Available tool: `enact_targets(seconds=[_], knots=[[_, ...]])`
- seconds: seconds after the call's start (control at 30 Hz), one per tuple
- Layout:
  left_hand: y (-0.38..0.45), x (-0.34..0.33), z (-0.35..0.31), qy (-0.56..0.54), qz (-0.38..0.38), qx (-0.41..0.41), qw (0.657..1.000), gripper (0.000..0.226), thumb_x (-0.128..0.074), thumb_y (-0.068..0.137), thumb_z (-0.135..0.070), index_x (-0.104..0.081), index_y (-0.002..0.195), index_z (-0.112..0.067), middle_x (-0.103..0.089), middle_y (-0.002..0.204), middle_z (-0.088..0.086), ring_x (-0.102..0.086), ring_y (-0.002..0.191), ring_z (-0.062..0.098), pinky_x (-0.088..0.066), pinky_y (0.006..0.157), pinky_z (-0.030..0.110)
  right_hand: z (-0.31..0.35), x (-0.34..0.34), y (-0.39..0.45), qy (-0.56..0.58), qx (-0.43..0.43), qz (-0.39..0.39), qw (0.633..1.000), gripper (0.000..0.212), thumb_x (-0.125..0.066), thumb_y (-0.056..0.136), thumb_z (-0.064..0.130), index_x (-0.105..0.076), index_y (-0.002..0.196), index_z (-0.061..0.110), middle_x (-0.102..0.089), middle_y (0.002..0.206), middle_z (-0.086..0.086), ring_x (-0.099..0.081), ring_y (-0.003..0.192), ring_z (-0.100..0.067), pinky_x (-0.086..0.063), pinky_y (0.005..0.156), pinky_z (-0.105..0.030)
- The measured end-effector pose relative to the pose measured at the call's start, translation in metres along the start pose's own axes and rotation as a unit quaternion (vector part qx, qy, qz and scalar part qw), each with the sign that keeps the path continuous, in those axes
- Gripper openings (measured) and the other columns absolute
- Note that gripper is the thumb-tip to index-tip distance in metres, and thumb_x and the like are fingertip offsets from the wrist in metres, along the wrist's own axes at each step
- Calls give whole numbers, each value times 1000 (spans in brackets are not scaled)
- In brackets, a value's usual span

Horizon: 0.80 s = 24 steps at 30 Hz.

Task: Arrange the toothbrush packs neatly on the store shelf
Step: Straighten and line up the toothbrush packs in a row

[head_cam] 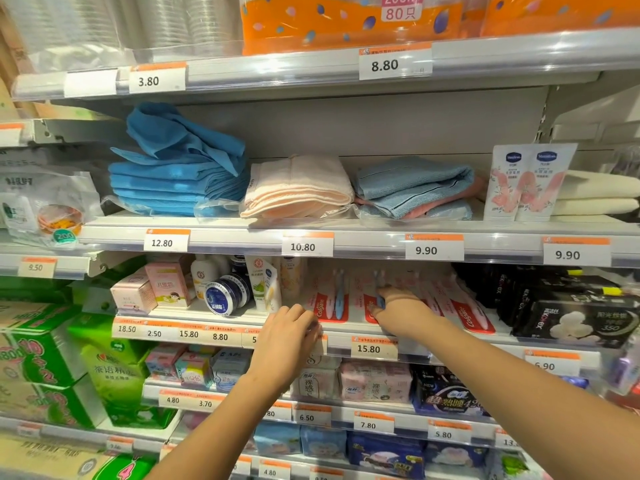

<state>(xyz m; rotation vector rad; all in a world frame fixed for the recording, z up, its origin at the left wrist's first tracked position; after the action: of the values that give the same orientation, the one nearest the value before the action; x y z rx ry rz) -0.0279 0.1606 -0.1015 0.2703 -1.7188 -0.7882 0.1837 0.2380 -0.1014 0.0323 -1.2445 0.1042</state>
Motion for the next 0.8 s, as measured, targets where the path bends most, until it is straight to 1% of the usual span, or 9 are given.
enact_targets(seconds=[0.07, 0.17, 0.23, 0.3, 0.4, 0.47, 0.53, 0.7, 0.8], knots=[[0, -1, 0, 1, 1, 0, 1000, 10, -65, 95, -34, -66, 92, -24, -59, 90, -10, -47, 77, 15, -40, 68, 29, 0, -1, 0, 5, -3, -1, 1000, 14, -53, 101, 31, -46, 100, 18, -53, 98, -8, -51, 86, -25, -43, 76, -31], [0, -1, -1, 0, 4, 2, 1000, 10, -64, 95, -34, -66, 92, -24, -59, 90, -10, -47, 78, 14, -41, 69, 30, 1, 0, -1, 5, -7, -3, 1000, 15, -52, 103, 30, -49, 100, 16, -56, 92, -4, -59, 90, -26, -44, 76, -31], [0, -1, 0, 1, 8, 3, 1000, 11, -63, 96, -34, -66, 93, -24, -60, 91, -10, -48, 78, 14, -43, 70, 30, 2, 1, -3, 12, -5, 1, 1000, 25, -51, 104, 35, -57, 117, 15, -64, 111, -9, -65, 108, -29, -50, 84, -34], [1, -2, 0, 5, 14, 1, 1000, 11, -63, 96, -34, -67, 94, -24, -60, 91, -10, -48, 78, 15, -42, 69, 30, 1, 2, -6, 28, -6, -7, 1000, 49, -50, 103, 42, -52, 145, 16, -65, 129, -10, -64, 117, -29, -52, 96, -36], [2, -1, 0, 11, 22, -10, 1000, 12, -61, 96, -36, -66, 94, -25, -59, 91, -9, -49, 78, 16, -42, 68, 31, -2, 7, -11, 33, 0, -16, 999, 60, -48, 102, 51, -47, 151, 16, -64, 131, -12, -63, 117, -29, -52, 100, -39], [2, 1, -3, 6, 26, -14, 1000, 16, -56, 97, -42, -63, 93, -28, -55, 89, -11, -49, 78, 13, -42, 69, 30, -4, 12, -16, 34, 8, -25, 999, 64, -47, 102, 53, -42, 155, 18, -60, 140, -13, -60, 124, -30, -50, 103, -36], [3, 3, -4, 11, 33, -10, 999, 22, -50, 97, -49, -58, 91, -29, -50, 86, -13, -47, 77, 10, -42, 69, 30, -7, 18, -20, 40, 9, -35, 999, 63, -47, 102, 54, -46, 153, 16, -60, 140, -14, -59, 125, -30, -48, 101, -34], [15, 12, -11, 41, 47, 8, 998, 31, -43, 97, -56, -53, 92, -28, -48, 85, -11, -48, 78, 12, -43, 73, 30, -18, 31, -36, 60, 7, -52, 997, 57, -47, 101, 57, -56, 137, 13, -66, 125, -17, -66, 107, -29, -54, 93, -35], [24, 23, -21, 49, 36, 4, 998, 32, -44, 97, -56, -54, 95, -26, -51, 85, -7, -52, 81, 17, -45, 73, 35, -20, 44, -48, 50, 13, -72, 996, 59, -47, 102, 58, -61, 131, 8, -67, 125, -19, -66, 109, -32, -54, 90, -35]])
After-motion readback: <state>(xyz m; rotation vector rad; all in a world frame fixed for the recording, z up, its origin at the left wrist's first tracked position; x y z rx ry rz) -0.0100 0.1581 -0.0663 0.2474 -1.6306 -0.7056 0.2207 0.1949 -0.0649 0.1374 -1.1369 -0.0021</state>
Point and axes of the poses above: each hand's wrist, its own y-axis towards the middle knuckle, its own x-axis out of the back of the hand, z = x × y, the point moved 8 cm from there along y, towards the middle knuckle
